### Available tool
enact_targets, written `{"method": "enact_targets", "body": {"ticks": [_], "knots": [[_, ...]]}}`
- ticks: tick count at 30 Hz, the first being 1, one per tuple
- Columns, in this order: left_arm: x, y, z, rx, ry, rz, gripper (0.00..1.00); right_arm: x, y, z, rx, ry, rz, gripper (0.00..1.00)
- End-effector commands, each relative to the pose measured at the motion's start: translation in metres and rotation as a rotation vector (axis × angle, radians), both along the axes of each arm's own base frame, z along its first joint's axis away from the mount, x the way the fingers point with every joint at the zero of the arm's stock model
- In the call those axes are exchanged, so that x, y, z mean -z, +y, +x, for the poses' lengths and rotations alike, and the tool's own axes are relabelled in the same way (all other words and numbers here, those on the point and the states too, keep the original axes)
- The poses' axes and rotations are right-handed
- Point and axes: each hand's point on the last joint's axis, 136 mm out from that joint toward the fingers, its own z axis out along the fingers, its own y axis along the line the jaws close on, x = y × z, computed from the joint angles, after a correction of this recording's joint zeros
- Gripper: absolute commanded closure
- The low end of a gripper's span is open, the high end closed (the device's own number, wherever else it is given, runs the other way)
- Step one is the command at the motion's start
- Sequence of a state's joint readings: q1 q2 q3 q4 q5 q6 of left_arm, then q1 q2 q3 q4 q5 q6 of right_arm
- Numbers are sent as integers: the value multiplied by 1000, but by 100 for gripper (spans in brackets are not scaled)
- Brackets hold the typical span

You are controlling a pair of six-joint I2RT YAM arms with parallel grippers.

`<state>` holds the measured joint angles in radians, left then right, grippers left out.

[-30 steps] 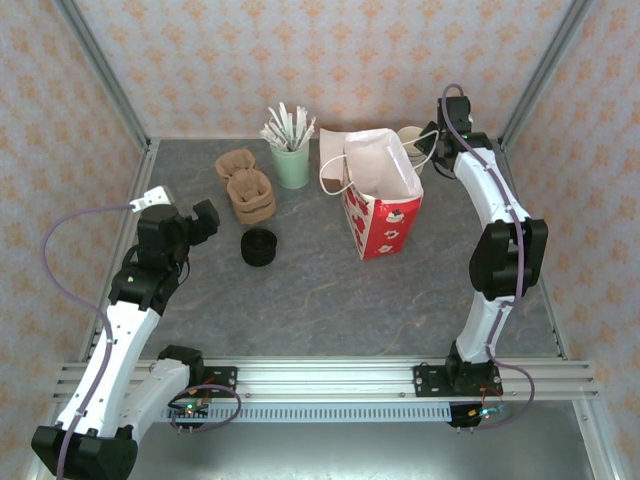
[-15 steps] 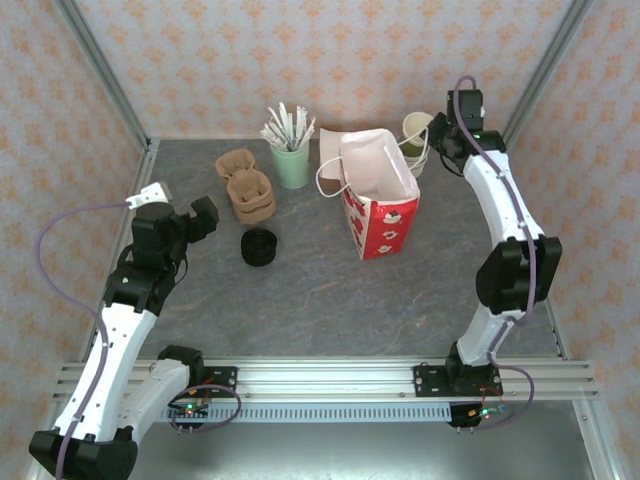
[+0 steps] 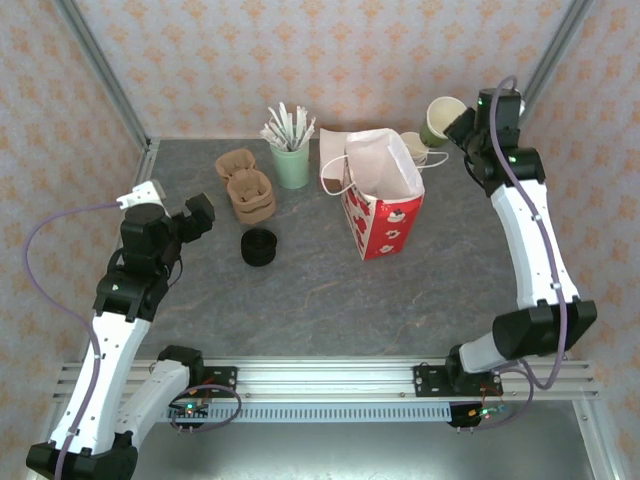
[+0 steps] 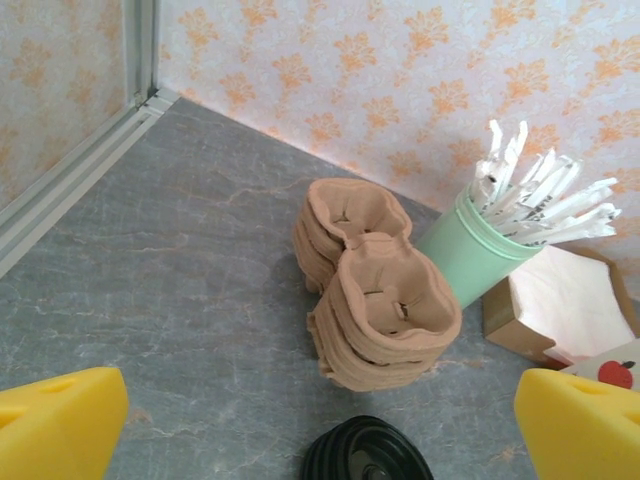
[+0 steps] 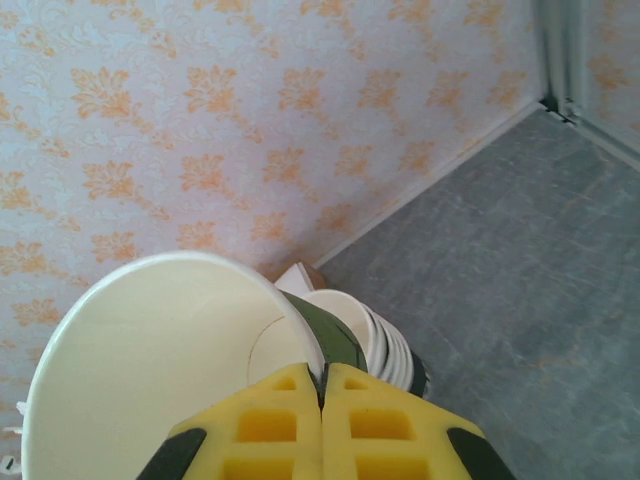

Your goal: Pack the takeout coffee

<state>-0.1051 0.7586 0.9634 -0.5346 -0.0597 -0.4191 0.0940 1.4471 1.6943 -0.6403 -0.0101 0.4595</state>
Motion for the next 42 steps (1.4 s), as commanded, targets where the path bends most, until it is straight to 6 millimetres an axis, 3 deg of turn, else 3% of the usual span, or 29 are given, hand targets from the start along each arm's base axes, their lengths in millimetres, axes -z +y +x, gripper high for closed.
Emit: {"method": "enact_targets", "body": {"ticks": [1, 6, 11, 16, 20, 26, 31, 34, 40, 42], "knots": [[-11, -8, -8, 52, -7, -6, 1, -8, -14, -48, 52, 14, -45, 100], [-3, -17, -13, 106, 26, -10, 2, 9, -24, -118, 52, 66, -80, 100], [21, -29, -16, 179, 76, -18, 3, 48, -27, -184, 27, 158, -90, 100], [54, -45, -16, 245, 134, -53, 5, 109, 6, -217, -156, 254, 20, 100], [85, -54, -14, 257, 198, -117, 6, 152, 31, -234, -263, 257, 113, 100], [126, -61, -9, 230, 311, -202, 8, 191, 57, -252, -360, 269, 199, 100], [149, -70, -1, 222, 406, -272, 10, 206, 81, -251, -431, 284, 175, 100], [155, -76, 3, 226, 437, -312, 11, 213, 106, -247, -486, 286, 121, 100], [164, -79, 4, 200, 488, -354, 15, 209, 181, -244, -624, 241, -9, 100], [167, -79, 5, 189, 497, -368, 21, 210, 205, -243, -655, 240, -29, 100]]}}
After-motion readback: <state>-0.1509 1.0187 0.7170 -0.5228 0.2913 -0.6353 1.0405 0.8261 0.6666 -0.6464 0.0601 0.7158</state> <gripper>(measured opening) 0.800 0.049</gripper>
